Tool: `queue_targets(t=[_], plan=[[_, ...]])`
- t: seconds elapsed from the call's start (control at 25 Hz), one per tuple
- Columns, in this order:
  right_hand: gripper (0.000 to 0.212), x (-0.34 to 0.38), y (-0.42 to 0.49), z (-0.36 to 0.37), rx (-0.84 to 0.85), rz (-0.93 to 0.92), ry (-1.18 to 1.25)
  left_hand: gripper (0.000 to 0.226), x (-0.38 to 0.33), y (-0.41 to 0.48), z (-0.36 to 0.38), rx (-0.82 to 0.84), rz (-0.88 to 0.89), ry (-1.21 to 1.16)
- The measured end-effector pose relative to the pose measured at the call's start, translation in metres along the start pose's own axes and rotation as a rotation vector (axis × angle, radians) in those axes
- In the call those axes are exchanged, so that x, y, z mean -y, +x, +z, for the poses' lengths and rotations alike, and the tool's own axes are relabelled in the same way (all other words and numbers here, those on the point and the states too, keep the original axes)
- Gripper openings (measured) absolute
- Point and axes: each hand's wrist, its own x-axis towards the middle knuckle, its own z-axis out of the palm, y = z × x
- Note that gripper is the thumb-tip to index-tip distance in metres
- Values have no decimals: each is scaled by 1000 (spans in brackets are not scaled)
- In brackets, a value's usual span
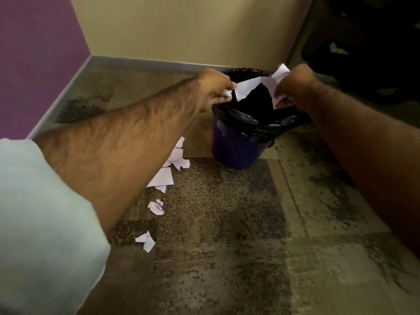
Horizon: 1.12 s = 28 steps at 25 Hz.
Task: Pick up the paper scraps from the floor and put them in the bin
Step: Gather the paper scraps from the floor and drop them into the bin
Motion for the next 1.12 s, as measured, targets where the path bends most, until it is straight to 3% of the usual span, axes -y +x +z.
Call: queue_targets(t=[0.04, 0.12, 0.2, 0.36, 0.44, 0.52, 0.6, 0.72, 0.84, 0.96, 1.12], plan=[[15, -3, 2, 1, 6, 26, 49, 19, 2, 0, 5, 24, 5, -24], [41, -10, 6, 5, 3, 60, 102, 38, 11, -1, 5, 40, 42, 49], [58, -11, 8, 9, -58, 60, 69, 43, 24, -4, -8, 23, 83, 129], [48, -6, 5, 32, -305, -73, -123, 15, 66, -31, -60, -117, 122, 115], [29, 4, -8, 60, -398, -313, -267, 9, 99, -56, -91, -220, 119, 200], [17, 15, -29, 104, -308, -580, -313, 14, 148, -83, -129, -332, 59, 432], [11, 17, -47, 160, -41, -704, -339, 24, 205, -117, -174, -463, -65, 608], [28, -10, -44, 239, 308, -630, -540, 43, 282, -177, -242, -783, -352, 819], [64, -47, -28, 281, 483, -452, -721, 68, 330, -228, -296, -1029, -694, 818], [74, -75, -7, 288, 530, -228, -618, 75, 360, -246, -326, -1015, -876, 662], [90, -99, 25, 292, 473, -6, -588, 76, 359, -228, -313, -935, -792, 654]])
